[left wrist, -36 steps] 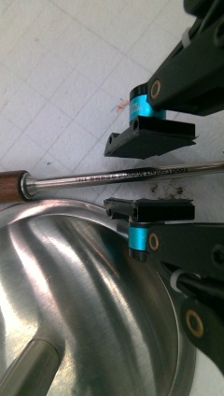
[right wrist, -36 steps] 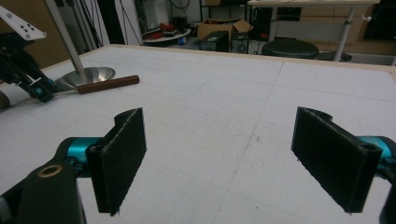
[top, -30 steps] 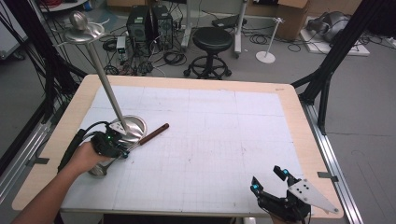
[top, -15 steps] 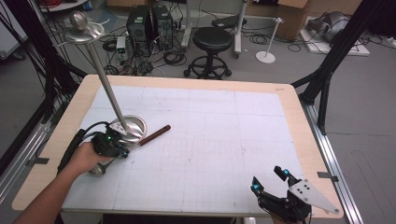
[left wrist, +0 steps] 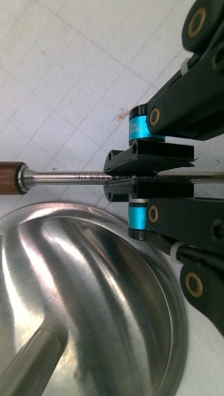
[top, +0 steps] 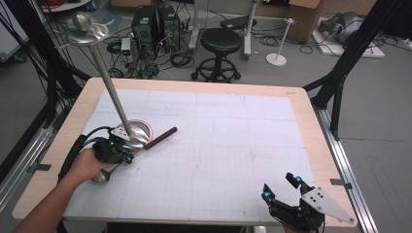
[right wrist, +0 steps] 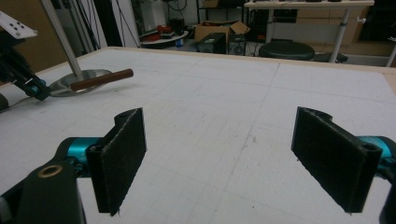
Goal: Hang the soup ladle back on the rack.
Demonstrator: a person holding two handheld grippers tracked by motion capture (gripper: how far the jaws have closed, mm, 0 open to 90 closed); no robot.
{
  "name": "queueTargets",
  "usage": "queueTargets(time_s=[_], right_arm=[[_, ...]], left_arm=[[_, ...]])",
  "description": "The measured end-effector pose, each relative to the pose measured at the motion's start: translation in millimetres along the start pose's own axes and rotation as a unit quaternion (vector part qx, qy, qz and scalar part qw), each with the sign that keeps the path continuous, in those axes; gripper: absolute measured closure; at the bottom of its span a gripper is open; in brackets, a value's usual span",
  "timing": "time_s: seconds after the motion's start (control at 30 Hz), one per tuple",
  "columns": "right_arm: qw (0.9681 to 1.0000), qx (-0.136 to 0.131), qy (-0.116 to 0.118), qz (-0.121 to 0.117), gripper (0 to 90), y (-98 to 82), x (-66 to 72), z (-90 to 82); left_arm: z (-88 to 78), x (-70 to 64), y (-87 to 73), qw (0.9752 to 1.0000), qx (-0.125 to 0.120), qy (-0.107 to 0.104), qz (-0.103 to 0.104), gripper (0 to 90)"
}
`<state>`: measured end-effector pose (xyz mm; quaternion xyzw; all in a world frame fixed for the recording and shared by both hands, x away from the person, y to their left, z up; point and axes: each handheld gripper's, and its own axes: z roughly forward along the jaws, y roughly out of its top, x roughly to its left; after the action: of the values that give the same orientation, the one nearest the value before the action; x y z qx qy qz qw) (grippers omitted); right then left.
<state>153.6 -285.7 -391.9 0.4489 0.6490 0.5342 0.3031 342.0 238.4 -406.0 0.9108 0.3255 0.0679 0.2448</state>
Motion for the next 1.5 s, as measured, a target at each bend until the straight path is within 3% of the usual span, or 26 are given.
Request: queueTargets(time_s=[0.13,0.33,0.57,0.83,0.93,0.97,1.0,1.27,1.3,1.33,1.4,1.5], right_arm=[[1.0000,0.000,-0.001,0.002,16.7,-0.1,0.3,-0.3],[1.0000,0.000,0.000,0.004,16.7,-0.1,0.9,-0.3],[1.0000,0.000,-0.001,0.005,16.7,-0.2,0.9,-0.6],[1.0000,0.001,0.000,0.004,16.8,-0.1,1.0,-0.5],[1.0000,-0.001,-0.001,0.003,16.7,-0.1,1.1,-0.5],[1.0000,-0.001,-0.001,0.005,16.7,0.0,1.3,-0.7],[1.0000,-0.001,-0.001,0.006,16.8,0.0,1.4,-0.8],[1.0000,0.000,0.001,0.004,16.8,-0.1,1.1,0.4],[1.0000,0.000,0.000,0.005,16.8,-0.1,1.7,1.0],[1.0000,0.000,0.000,0.005,16.8,-0.1,1.7,1.0],[1.0000,0.001,0.001,0.005,16.8,-0.4,1.7,1.8],[1.0000,0.003,0.001,0.006,16.8,-0.6,2.0,2.1]], left_arm=[[-8.0,0.5,-2.1,0.9998,-0.018,0.002,-0.007,83.8],[-14.4,-1.9,-3.2,0.9995,-0.031,0.004,0.002,83.8],[-22.2,-2.7,-6.5,0.9986,-0.053,0.009,-0.002,83.8],[-34.8,-6.8,-11.1,0.9953,-0.094,0.024,0.003,83.7],[-39.1,-9.4,-14.2,0.9932,-0.112,0.031,0.005,83.7],[-41.3,-9.6,-19.4,0.9907,-0.132,0.032,-0.004,83.8],[-41.3,-9.6,-19.4,0.9907,-0.132,0.032,-0.004,83.8],[-52.6,-14.5,-37.7,0.9818,-0.183,0.044,-0.023,83.8],[-55.6,-17.2,-40.4,0.9792,-0.196,0.048,-0.024,84.1],[-55.6,-17.2,-40.4,0.9792,-0.196,0.048,-0.024,84.1],[-57.8,-20.1,-43.1,0.9762,-0.209,0.052,-0.026,84.1],[-58.9,-24.7,-46.5,0.9737,-0.220,0.056,-0.022,84.1]])
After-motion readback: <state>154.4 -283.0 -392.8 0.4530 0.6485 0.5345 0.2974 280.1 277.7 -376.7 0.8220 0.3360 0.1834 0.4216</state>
